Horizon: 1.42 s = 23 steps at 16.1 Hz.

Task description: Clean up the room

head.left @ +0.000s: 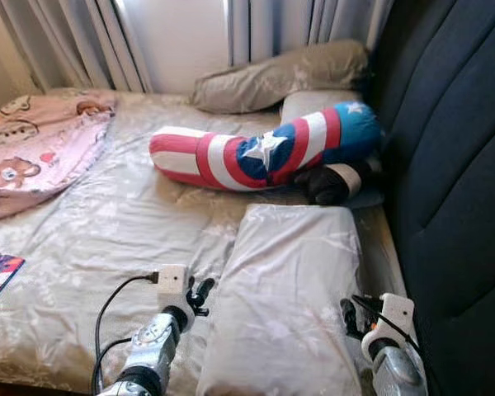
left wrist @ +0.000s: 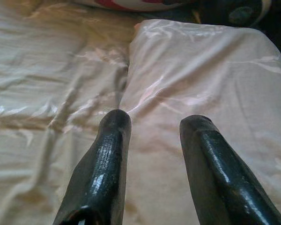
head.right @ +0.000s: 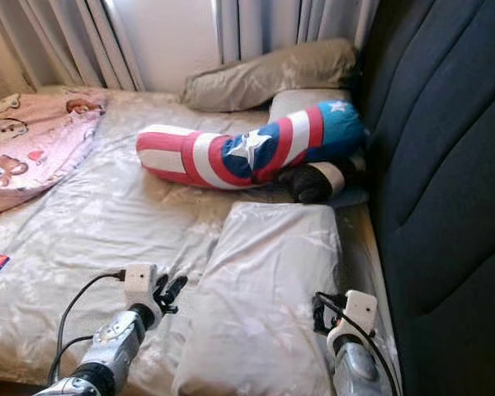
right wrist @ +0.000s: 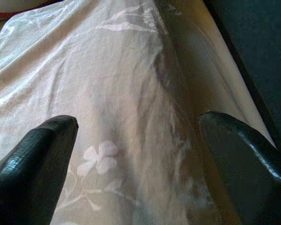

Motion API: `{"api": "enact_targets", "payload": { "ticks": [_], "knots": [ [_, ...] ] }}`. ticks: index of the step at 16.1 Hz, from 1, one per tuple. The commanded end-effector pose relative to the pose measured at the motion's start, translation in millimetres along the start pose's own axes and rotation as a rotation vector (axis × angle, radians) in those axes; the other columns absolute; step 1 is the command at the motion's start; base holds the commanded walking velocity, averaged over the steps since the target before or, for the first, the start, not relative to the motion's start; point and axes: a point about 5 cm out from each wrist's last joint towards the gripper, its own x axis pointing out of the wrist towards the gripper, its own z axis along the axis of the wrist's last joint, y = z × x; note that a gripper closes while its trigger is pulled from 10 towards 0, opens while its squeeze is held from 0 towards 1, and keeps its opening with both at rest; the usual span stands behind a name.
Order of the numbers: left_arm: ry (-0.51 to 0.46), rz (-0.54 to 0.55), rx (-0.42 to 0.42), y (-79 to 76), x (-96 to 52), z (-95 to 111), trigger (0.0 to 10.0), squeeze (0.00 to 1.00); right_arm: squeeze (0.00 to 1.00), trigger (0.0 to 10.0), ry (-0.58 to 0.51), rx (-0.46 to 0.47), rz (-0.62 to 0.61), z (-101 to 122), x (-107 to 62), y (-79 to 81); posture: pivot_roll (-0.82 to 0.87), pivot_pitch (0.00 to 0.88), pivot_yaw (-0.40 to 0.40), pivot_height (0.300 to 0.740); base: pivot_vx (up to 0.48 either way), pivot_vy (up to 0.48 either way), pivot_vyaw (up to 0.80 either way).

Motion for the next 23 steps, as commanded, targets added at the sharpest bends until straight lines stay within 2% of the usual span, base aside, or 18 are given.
{"api": "enact_targets", "payload": {
  "ticks": [1, 4, 8, 16, 18, 23],
  "knots": [
    [-0.025, 0.009, 0.039, 0.5, 1.8, 6.4, 10.0, 0.0, 0.0, 10.0, -0.014, 0.005, -0.008, 2.4, 0.2, -1.9, -0.02, 0.024, -0.021, 0.74, 0.0, 0.0, 0.0],
    [-0.017, 0.01, 0.046, 2.2, 0.0, 3.7, 10.0, 0.0, 0.0, 10.0, -0.007, 0.003, -0.004, 0.3, -0.6, -1.8, -0.01, 0.027, -0.023, 0.74, 0.0, -0.289, 0.0],
    [-0.002, 0.027, 0.045, 8.1, -3.0, 0.4, 10.0, 0.0, 0.0, 10.0, 0.003, 0.002, -0.004, -1.1, -0.9, -2.2, -0.01, 0.027, -0.025, 0.74, 0.0, 0.0, 0.0],
    [-0.005, 0.021, 0.053, 8.1, -2.1, 2.2, 10.0, 0.0, 0.0, 10.0, 0.006, 0.004, -0.001, -1.6, -1.0, -2.1, -0.01, 0.026, -0.025, 0.74, 0.0, -0.055, 0.0],
    [-0.006, 0.022, 0.066, 8.7, -2.1, 2.8, 10.0, 0.0, 0.0, 10.0, 0.006, 0.005, 0.001, -1.6, -0.9, -1.9, -0.01, 0.026, -0.026, 0.74, 0.0, -0.373, 0.0],
    [-0.006, 0.018, 0.031, 8.2, -2.1, 1.8, 10.0, 0.0, 0.0, 10.0, 0.006, 0.004, 0.002, -1.4, -0.9, -1.9, -0.01, 0.027, -0.028, 0.74, 0.0, -0.094, 0.0]
  ]
}}
